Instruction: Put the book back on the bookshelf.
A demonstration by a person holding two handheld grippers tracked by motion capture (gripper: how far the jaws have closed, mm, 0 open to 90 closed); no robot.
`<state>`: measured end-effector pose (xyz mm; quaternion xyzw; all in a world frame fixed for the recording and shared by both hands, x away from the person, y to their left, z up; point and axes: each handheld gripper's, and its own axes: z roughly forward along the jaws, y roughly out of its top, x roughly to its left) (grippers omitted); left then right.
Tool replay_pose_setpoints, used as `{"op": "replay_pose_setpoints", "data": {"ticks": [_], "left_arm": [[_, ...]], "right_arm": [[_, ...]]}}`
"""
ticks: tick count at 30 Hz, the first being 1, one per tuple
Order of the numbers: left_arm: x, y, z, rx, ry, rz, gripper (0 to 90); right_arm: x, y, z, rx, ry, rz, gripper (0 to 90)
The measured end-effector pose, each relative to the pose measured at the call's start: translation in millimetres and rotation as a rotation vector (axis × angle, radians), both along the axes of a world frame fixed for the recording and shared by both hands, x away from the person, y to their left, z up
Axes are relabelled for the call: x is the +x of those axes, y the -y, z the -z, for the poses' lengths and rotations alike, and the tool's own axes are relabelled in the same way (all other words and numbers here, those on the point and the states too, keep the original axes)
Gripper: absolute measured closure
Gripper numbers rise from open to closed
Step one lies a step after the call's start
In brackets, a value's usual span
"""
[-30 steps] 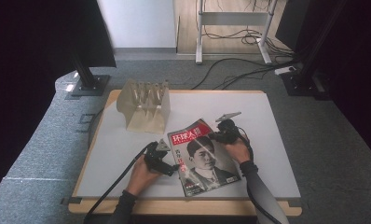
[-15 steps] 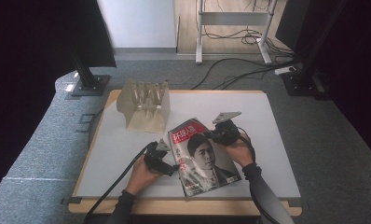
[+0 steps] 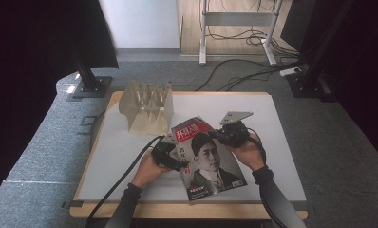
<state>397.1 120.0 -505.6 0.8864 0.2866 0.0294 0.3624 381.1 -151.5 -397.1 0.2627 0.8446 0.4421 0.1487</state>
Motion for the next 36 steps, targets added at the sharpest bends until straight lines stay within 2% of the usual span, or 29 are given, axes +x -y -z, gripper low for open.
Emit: {"op": "replay_pose_setpoints", "data": {"ticks": [4,8,12,15,21,28,31,36], "left_arm": [[2.8,1.0,-4.9,-0.013,0.013,0.005,7.7],[3.2,-3.0,-14.4,-0.041,0.049,-0.018,17.9],[2.9,-1.9,-29.1,-0.03,0.096,-0.02,27.0],[3.7,-0.2,-39.2,-0.025,0.117,-0.02,35.3],[5.9,3.7,-50.3,-0.028,0.099,-0.009,48.1],[6.9,3.8,-64.3,-0.047,0.046,-0.021,62.4],[6.0,2.0,-72.4,-0.055,0.056,-0.022,67.1],[0.9,0.8,-90.3,-0.037,0.122,-0.02,71.7]], "right_arm": [[0.4,0.3,-0.4,0.001,0.0,-0.006,85.8],[1.6,4.3,-4.1,0.022,-0.001,-0.005,85.8],[2.0,6.3,-12.4,0.035,0.008,-0.009,85.8],[0.5,5.2,-18.7,0.028,0.025,-0.009,85.8],[-0.6,5.9,-25.3,0.031,0.039,-0.012,85.7],[1.8,10.3,-24.5,0.03,0.041,0.001,85.7],[3.7,13.5,-25.9,0.033,0.046,0.013,85.6],[9.5,18.6,-29.1,0.036,0.054,0.04,85.1]]}}
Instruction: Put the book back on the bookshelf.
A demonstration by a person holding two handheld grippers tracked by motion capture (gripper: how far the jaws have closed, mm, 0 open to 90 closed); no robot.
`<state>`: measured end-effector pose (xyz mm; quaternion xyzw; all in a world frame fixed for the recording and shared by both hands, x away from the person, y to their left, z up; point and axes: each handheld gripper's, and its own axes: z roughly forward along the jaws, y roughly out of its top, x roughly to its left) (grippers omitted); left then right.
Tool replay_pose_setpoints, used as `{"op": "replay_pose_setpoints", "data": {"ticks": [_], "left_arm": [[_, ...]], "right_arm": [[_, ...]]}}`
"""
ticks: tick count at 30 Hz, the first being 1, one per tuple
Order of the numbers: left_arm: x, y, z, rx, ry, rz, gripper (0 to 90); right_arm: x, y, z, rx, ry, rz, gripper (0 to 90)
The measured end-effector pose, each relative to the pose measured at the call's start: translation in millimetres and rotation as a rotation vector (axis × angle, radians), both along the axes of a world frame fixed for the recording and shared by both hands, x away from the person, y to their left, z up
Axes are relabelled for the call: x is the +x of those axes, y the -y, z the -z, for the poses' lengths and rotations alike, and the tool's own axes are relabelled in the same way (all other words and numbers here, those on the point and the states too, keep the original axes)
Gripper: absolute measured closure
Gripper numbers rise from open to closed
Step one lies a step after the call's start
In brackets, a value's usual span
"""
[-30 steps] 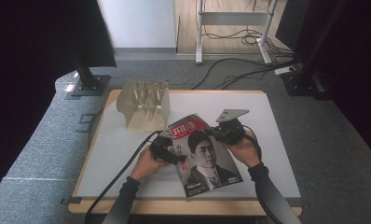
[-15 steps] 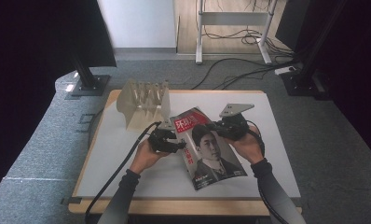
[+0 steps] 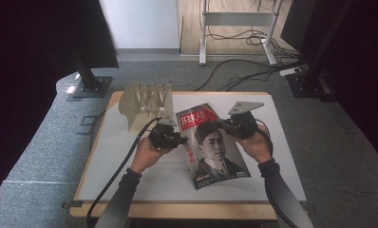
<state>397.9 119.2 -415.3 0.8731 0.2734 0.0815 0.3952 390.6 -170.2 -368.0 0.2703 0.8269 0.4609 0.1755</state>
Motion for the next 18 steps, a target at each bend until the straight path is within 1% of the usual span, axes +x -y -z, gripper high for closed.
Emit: {"op": "replay_pose_setpoints", "data": {"ticks": [5,8,12,13,14,16,18], "left_arm": [[-6.5,-2.8,-17.0,0.007,0.085,-0.005,75.4],[-10.3,-6.4,-27.1,-0.003,0.145,-0.004,78.5],[-17.5,-9.8,-39.1,-0.019,0.229,-0.012,83.2],[-19.7,-10.2,-40.6,-0.012,0.254,-0.012,84.0],[-21.8,-10.2,-41.3,-0.006,0.267,-0.013,84.8],[-25.9,-10.3,-40.7,0.013,0.291,-0.002,85.2],[-30.4,-10.9,-40.0,-0.002,0.285,0.017,85.3]], "right_arm": [[4.6,4.9,-3.3,0.012,0.008,0.029,84.9],[6.7,9.0,-6.5,0.015,0.028,0.054,84.9],[8.2,13.9,-12.4,0.058,0.053,0.071,85.0],[7.9,14.2,-13.1,0.061,0.06,0.072,85.0],[7.5,14.1,-12.9,0.061,0.067,0.074,85.0],[7.3,14.8,-10.3,0.054,0.066,0.074,84.8],[6.8,17.8,-5.7,0.058,0.062,0.072,84.8]]}}
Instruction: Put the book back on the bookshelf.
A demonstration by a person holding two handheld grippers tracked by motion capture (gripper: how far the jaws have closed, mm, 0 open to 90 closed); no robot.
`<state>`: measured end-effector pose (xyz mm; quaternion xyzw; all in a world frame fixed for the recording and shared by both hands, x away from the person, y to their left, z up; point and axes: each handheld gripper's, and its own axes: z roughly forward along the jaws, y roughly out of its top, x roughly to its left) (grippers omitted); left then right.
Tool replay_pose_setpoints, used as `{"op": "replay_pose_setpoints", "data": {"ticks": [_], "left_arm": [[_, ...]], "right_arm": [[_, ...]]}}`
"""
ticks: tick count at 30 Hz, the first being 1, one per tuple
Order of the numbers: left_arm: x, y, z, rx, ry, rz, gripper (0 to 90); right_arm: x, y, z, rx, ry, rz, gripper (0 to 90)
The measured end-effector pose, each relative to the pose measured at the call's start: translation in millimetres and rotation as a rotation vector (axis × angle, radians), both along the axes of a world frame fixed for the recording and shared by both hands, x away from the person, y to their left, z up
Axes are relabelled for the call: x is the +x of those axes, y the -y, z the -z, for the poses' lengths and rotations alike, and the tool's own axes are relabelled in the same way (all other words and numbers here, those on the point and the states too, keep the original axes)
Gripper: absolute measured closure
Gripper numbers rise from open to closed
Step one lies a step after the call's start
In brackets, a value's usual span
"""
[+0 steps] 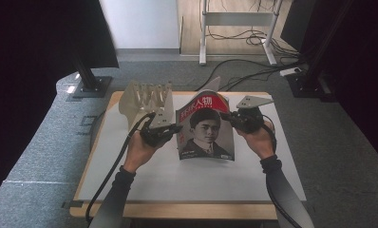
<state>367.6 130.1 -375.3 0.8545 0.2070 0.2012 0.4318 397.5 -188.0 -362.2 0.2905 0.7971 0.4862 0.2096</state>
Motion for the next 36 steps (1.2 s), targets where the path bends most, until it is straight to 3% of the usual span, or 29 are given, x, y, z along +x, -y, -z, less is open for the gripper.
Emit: {"op": "replay_pose_setpoints", "data": {"ticks": [4,8,12,18,20,24,30,36], "left_arm": [[-6.8,5.2,-1.2,0.036,0.028,0.027,82.3],[-4.5,13.3,-6.2,0.026,0.047,0.02,77.1],[2.9,19.4,-11.5,0.013,0.031,0.005,76.5],[15.9,22.0,-9.2,-0.03,-0.045,0.012,76.3],[19.4,25.9,-6.4,-0.017,-0.065,0.022,76.3],[19.7,29.2,-5.0,-0.001,-0.042,0.001,84.0],[23.3,24.3,-4.9,-0.024,-0.072,0.012,86.7],[23.9,20.6,-7.0,-0.023,-0.089,0.021,86.8]], "right_arm": [[-2.4,11.2,5.9,0.007,-0.015,-0.003,84.7],[-5.6,16.8,8.5,0.025,-0.014,-0.015,84.6],[-7.7,16.7,8.2,0.019,-0.006,-0.033,84.4],[-8.6,18.6,9.1,0.024,-0.009,-0.042,84.1],[-8.7,19.0,9.1,0.022,-0.01,-0.044,84.1],[-8.8,21.5,9.2,0.017,-0.013,-0.047,82.9],[-7.4,34.5,11.5,0.024,-0.03,0.016,65.8],[-6.3,48.4,28.6,0.01,-0.059,0.099,46.9]]}}
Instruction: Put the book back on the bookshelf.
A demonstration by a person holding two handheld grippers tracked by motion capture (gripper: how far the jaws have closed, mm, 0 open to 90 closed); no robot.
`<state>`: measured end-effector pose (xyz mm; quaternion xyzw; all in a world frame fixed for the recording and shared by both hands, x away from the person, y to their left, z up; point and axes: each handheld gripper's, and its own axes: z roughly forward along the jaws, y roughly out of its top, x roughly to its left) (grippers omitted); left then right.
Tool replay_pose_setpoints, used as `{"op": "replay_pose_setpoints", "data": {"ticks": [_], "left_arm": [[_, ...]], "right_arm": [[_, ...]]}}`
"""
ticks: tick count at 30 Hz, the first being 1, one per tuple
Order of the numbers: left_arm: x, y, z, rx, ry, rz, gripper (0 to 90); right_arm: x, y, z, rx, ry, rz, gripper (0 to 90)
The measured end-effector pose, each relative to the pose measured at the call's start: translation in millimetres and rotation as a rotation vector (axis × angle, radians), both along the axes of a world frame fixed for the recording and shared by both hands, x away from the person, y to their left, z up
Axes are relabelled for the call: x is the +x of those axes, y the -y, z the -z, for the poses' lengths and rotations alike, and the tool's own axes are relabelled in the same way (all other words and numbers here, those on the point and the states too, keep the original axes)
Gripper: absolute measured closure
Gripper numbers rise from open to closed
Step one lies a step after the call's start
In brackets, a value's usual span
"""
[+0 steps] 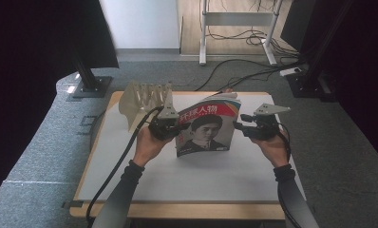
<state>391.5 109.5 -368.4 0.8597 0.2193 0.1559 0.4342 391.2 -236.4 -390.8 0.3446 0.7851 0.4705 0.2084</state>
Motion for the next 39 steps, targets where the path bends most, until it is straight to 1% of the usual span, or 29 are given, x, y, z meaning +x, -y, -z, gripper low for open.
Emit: {"op": "replay_pose_setpoints", "data": {"ticks": [3,6,10,12,15,17,19,22,23,26,30,32,33,35,39], "left_arm": [[-0.6,-3.9,-2.7,0.005,-0.008,-0.001,86.8],[-0.8,-9.5,-5.6,0.0,-0.021,-0.004,86.9],[-1.1,-19.0,-9.0,-0.01,-0.037,-0.013,86.9],[-1.4,-23.8,-10.3,-0.018,-0.047,-0.018,86.9],[-1.8,-31.2,-12.9,-0.031,-0.065,-0.028,87.0],[-2.9,-35.6,-15.2,-0.036,-0.069,-0.039,87.1],[-4.2,-39.4,-17.6,-0.034,-0.069,-0.047,87.1],[-7.8,-46.0,-21.1,-0.037,-0.067,-0.058,87.1],[-8.9,-48.0,-22.1,-0.038,-0.067,-0.06,87.1],[-11.2,-54.0,-24.4,-0.042,-0.068,-0.068,87.1],[-14.3,-62.9,-27.2,-0.042,-0.07,-0.088,87.1],[-16.1,-68.2,-28.3,-0.048,-0.074,-0.096,87.1],[-16.7,-69.9,-28.7,-0.049,-0.075,-0.099,87.1],[-18.9,-74.6,-29.4,-0.054,-0.076,-0.108,87.1],[-23.2,-85.4,-31.1,-0.068,-0.078,-0.125,87.1]], "right_arm": [[-0.3,3.7,12.3,-0.014,-0.019,0.02,38.5],[-1.5,6.2,25.5,-0.022,-0.046,0.036,31.8],[-4.7,6.5,46.7,-0.047,-0.069,0.05,26.4],[-7.1,4.8,57.0,-0.061,-0.081,0.042,25.5],[-9.8,1.9,71.1,-0.078,-0.104,0.033,21.4],[-11.6,0.5,79.2,-0.086,-0.118,0.035,17.8],[-12.8,0.2,86.0,-0.082,-0.127,0.047,13.6],[-14.5,0.1,98.3,-0.08,-0.149,0.064,12.3],[-15.2,0.2,103.7,-0.089,-0.164,0.076,9.6],[-16.5,1.0,115.8,-0.093,-0.184,0.093,1.1],[-20.1,3.5,129.9,-0.109,-0.199,0.115,0.0],[-21.6,4.6,134.1,-0.111,-0.199,0.126,0.0],[-22.0,4.9,136.9,-0.121,-0.199,0.13,0.0],[-21.9,5.0,140.3,-0.156,-0.203,0.13,0.0],[-21.0,5.2,144.2,-0.161,-0.219,0.132,0.0]]}}
